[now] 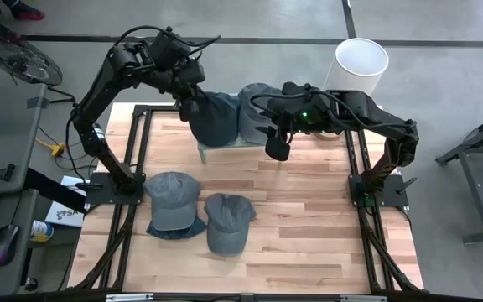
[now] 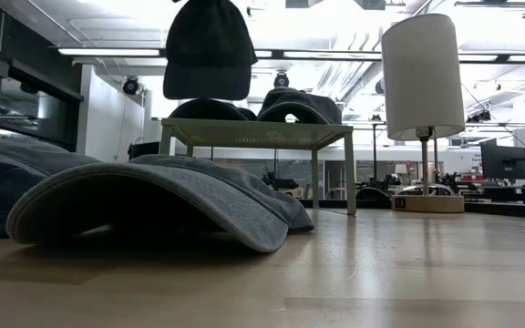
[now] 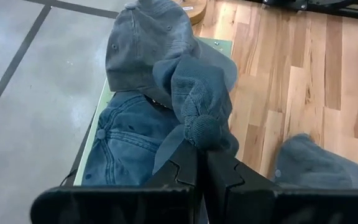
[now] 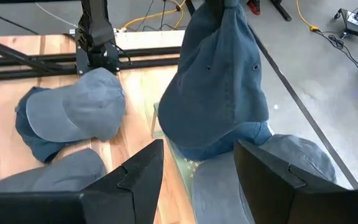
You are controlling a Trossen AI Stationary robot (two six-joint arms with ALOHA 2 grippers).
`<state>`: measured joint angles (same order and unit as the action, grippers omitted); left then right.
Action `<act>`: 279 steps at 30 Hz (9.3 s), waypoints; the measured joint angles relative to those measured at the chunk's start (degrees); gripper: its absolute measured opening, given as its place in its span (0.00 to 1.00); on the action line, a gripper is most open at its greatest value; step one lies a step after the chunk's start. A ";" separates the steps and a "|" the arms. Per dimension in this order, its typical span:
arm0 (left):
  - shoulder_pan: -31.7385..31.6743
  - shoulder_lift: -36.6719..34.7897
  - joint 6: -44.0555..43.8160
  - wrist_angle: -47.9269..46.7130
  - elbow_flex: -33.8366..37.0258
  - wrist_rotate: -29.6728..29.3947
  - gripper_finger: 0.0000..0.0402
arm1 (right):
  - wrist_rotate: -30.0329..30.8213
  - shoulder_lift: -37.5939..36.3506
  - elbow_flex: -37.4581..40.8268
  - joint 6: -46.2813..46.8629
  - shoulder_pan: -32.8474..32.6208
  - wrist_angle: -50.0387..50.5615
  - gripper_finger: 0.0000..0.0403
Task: Pick & Place hat
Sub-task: Stack the right blue cap on the blue cap on the shelf, then stack the right gray cap on the gray cap on the shelf
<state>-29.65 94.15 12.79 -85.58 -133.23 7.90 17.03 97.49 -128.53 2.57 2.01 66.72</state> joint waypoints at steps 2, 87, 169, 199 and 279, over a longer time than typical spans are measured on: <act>0.00 0.35 0.40 0.02 0.00 -0.69 0.00 | 0.35 0.00 0.00 0.03 0.00 0.32 0.47; -10.03 14.67 6.63 5.66 0.04 -10.18 0.01 | 6.64 0.04 -0.02 1.95 0.27 2.54 0.46; 31.44 -23.99 -43.24 -4.43 32.74 -38.33 0.76 | -18.25 39.24 0.02 -4.94 -7.42 -2.98 0.45; 36.46 -24.63 -48.88 -4.42 37.40 -43.04 0.76 | -14.61 44.67 0.04 -6.07 -6.18 -5.35 0.45; 36.41 -24.65 -45.52 6.38 37.31 -45.99 0.76 | -13.44 -3.23 0.00 -30.29 7.55 2.76 0.04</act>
<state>6.76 69.49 -32.73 -79.20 -95.92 -38.09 3.59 94.26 -128.53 -27.72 9.56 69.48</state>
